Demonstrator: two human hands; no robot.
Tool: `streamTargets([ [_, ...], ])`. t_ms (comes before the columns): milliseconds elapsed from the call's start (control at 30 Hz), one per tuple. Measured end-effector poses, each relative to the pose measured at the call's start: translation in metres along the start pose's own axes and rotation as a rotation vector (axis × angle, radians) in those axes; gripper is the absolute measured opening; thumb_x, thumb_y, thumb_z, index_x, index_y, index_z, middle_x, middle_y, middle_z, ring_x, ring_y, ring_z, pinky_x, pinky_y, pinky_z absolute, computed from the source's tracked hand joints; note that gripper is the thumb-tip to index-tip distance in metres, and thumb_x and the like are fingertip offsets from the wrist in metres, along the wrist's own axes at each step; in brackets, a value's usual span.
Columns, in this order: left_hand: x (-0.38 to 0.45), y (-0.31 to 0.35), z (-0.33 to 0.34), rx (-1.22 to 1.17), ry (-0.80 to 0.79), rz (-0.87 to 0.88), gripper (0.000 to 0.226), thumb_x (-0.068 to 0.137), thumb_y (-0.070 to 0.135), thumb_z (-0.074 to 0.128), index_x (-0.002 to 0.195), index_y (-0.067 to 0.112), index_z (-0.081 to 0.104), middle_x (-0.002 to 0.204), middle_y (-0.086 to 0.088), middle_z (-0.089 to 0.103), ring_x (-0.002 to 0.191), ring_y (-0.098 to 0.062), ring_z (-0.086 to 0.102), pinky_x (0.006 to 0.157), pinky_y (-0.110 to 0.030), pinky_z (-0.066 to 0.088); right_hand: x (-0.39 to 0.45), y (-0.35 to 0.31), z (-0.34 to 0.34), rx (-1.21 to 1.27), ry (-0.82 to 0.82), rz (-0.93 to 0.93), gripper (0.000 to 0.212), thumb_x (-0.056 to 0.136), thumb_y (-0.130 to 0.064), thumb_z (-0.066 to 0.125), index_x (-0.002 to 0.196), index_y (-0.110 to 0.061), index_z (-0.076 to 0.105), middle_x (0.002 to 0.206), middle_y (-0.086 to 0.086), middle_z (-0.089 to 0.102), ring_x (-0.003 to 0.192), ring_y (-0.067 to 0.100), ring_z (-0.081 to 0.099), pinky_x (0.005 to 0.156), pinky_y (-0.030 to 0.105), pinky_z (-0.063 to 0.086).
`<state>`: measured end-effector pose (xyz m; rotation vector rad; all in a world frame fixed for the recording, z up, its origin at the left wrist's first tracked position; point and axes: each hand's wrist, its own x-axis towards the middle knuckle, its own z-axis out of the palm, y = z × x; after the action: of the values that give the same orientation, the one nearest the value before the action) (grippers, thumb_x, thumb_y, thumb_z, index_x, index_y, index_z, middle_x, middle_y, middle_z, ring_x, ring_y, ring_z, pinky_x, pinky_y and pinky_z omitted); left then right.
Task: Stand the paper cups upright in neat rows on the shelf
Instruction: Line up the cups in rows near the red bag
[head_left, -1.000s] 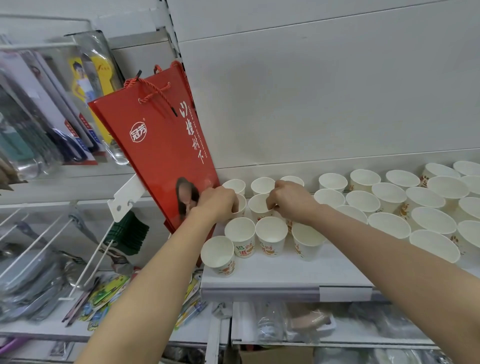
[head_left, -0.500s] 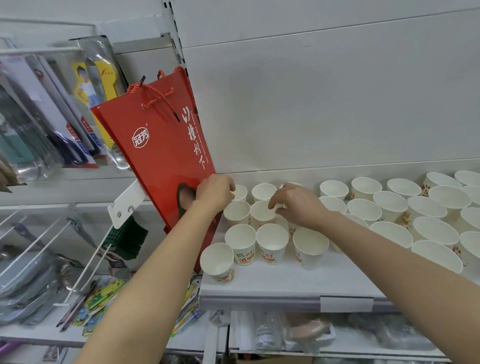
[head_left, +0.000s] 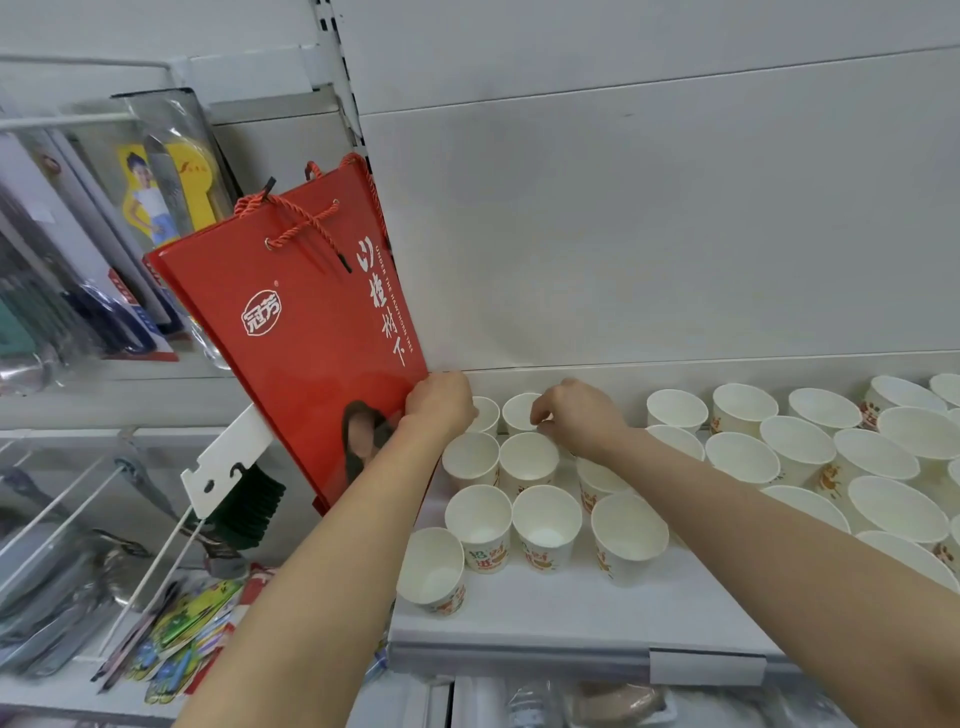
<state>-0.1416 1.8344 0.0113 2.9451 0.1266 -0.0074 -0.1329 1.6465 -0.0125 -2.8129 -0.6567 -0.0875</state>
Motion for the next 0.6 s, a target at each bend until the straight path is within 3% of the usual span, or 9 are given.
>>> streamTargets([
  [67, -0.006, -0.002, -0.005, 0.001, 0.026, 0.038, 0.018, 0.086, 0.016, 0.064, 0.101, 0.021, 0.073, 0.110, -0.005, 0.069, 0.102, -0.028, 0.063, 0.081, -0.033, 0.051, -0.004, 0.001, -0.004, 0.026, 0.059, -0.017, 0.022, 0.085, -0.016, 0.059, 0.100, -0.025, 0.071, 0.102, -0.002, 0.068, 0.105, 0.019, 0.053, 0.079, 0.034, 0.046],
  [167, -0.027, -0.013, -0.015, 0.053, 0.085, 0.160, 0.033, 0.080, 0.003, 0.060, 0.091, 0.032, 0.073, 0.103, 0.005, 0.067, 0.096, -0.020, 0.063, 0.068, -0.027, 0.042, -0.020, 0.005, -0.013, 0.053, 0.096, -0.130, 0.025, 0.084, -0.013, 0.061, 0.103, -0.027, 0.070, 0.100, -0.009, 0.067, 0.102, 0.015, 0.049, 0.072, 0.028, 0.041],
  [300, -0.053, -0.021, -0.016, 0.245, -0.081, 0.337, 0.043, 0.080, -0.003, 0.056, 0.097, 0.034, 0.070, 0.102, 0.005, 0.061, 0.099, -0.019, 0.056, 0.065, -0.029, 0.036, -0.037, 0.015, -0.011, -0.037, -0.037, -0.311, 0.029, 0.080, -0.014, 0.067, 0.103, -0.031, 0.069, 0.108, -0.012, 0.063, 0.103, 0.014, 0.047, 0.066, 0.027, 0.035],
  [500, -0.056, -0.026, -0.010, 0.262, -0.056, 0.392, 0.020, 0.080, 0.012, 0.066, 0.089, 0.029, 0.073, 0.096, 0.006, 0.067, 0.094, -0.018, 0.060, 0.067, -0.028, 0.044, -0.037, 0.011, -0.005, -0.036, -0.063, -0.324, 0.012, 0.078, -0.021, 0.071, 0.089, -0.026, 0.073, 0.098, -0.006, 0.064, 0.099, 0.017, 0.051, 0.073, 0.033, 0.044],
  [600, -0.057, -0.028, -0.007, 0.203, -0.054, 0.396, 0.025, 0.080, 0.011, 0.065, 0.095, 0.031, 0.073, 0.098, 0.007, 0.068, 0.096, -0.018, 0.060, 0.068, -0.028, 0.044, -0.041, 0.012, -0.001, -0.027, -0.013, -0.328, 0.008, 0.077, -0.020, 0.070, 0.084, -0.023, 0.074, 0.089, -0.004, 0.065, 0.093, 0.020, 0.053, 0.068, 0.035, 0.046],
])
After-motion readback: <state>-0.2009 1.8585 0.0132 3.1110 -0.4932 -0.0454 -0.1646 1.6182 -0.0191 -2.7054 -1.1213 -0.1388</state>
